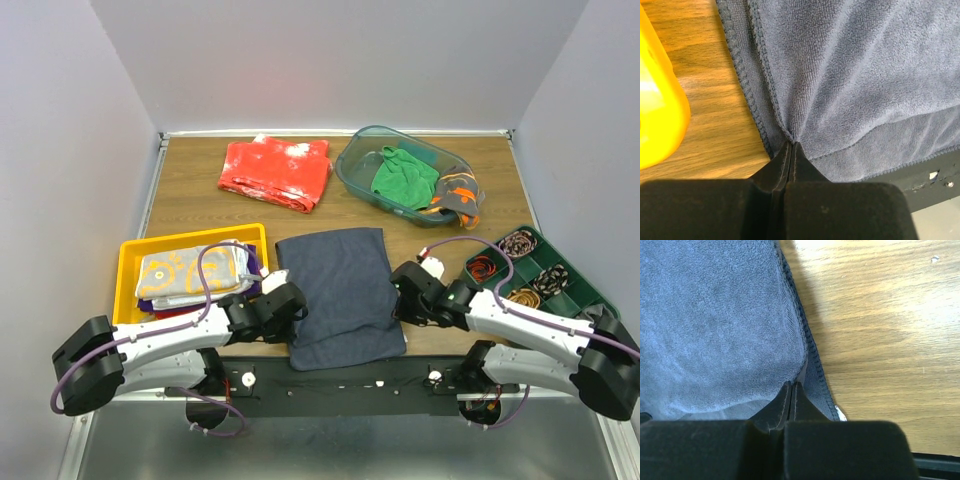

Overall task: Fold and stack the towels
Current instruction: Fold the towel at the center of the board.

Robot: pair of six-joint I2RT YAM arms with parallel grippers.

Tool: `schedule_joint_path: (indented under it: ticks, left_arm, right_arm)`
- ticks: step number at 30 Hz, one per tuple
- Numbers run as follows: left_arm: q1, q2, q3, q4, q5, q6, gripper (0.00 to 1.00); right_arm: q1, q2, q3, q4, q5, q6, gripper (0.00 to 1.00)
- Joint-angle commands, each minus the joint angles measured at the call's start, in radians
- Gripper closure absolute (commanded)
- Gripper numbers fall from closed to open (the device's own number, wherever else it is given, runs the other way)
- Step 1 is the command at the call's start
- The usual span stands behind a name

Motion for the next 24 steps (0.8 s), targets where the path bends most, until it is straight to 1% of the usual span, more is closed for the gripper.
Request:
schedule_joint_path:
  ticks: [1,7,11,15,19,24]
  left_arm:
    - [-0.004,-0.043,0.034,-0.065,0.011,0.034,1.0]
    - [-0.004,-0.136,0.123,-0.209,0.04,0.07,1.0]
    - [-0.004,-0.176,0.158,-0.274,0.055,0.082,1.0]
    - [-0.006,-0.21,0.189,-0.33,0.077,0.094,1.0]
    - [-0.004,-0.224,0.241,-0.389,0.069,0.119,1.0]
    - [-0.004,-0.23,0.29,-0.438,0.058,0.143,1.0]
  right_arm:
    - [0.005,-0.036,0.033,-0.077,0.024,-0.002,0.99]
    - [0.004,-0.105,0.148,-0.203,0.024,-0.037,0.99]
    - [0.004,-0.14,0.191,-0.234,-0.039,-0.072,0.99]
    - [0.004,-0.162,0.234,-0.28,-0.058,-0.084,0.99]
    - [0.004,-0.188,0.303,-0.343,-0.028,-0.089,0.99]
    - [0.004,-0.182,0.402,-0.401,0.024,-0.106,0.99]
